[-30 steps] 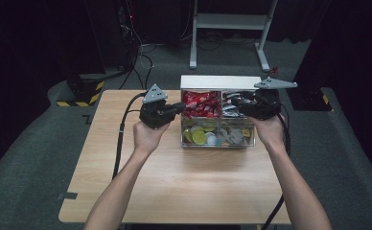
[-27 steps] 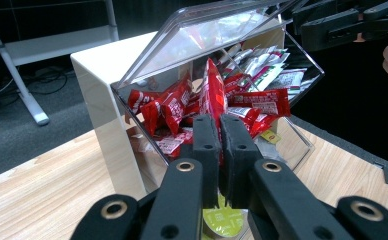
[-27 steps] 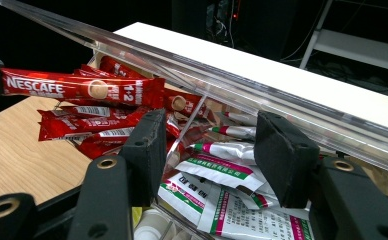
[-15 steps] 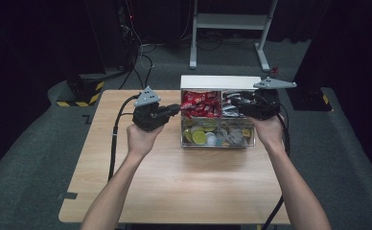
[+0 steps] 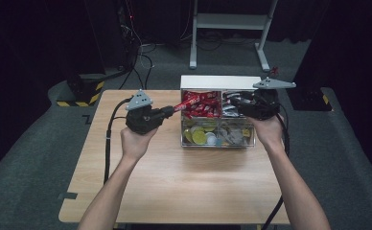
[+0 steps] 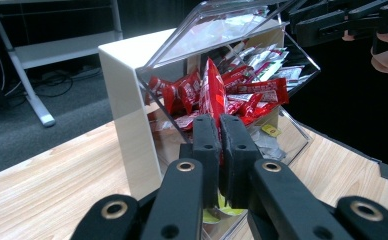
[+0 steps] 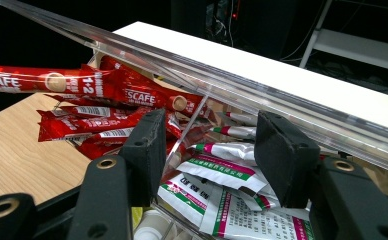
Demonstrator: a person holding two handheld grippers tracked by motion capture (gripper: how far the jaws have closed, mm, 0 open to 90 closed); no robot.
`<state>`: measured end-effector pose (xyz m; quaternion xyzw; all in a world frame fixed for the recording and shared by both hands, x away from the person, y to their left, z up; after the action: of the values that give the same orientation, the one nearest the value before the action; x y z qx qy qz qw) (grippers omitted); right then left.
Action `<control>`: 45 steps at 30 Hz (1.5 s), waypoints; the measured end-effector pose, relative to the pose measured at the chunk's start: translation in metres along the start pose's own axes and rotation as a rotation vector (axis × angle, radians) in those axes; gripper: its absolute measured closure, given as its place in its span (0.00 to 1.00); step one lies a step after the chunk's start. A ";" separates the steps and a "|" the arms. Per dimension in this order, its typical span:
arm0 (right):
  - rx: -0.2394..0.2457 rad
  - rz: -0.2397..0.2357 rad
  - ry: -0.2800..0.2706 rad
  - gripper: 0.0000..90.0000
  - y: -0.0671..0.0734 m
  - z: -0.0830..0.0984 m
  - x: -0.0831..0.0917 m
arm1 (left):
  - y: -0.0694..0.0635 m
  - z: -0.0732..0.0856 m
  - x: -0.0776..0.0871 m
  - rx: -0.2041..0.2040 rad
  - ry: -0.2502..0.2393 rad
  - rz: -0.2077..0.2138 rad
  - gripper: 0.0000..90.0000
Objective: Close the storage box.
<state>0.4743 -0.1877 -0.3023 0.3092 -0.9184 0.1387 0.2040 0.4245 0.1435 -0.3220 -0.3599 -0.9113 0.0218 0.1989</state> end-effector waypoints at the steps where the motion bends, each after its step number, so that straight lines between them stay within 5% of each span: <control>1: 0.000 0.000 0.000 0.52 0.000 0.000 0.000 | 0.000 0.000 0.003 -0.001 -0.006 -0.001 0.96; 17: 0.005 0.000 0.009 0.52 0.000 -0.001 0.001 | 0.003 0.000 0.023 -0.008 -0.028 -0.014 0.96; 45: 0.007 0.004 0.009 0.52 0.001 -0.001 0.000 | 0.020 0.015 0.056 0.043 -0.072 -0.037 0.96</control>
<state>0.4735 -0.1865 -0.3014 0.3076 -0.9176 0.1434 0.2069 0.3950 0.1968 -0.3200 -0.3376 -0.9236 0.0508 0.1742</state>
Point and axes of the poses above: each handheld gripper's, and its own axes: x roughly backward along the jaws, z roughly out of its underside, y roughly to its left, the point moved 2 cm from there along -x, roughly forward along the jaws, and after that the axes turned 8 degrees about x, right-handed, at the moved point
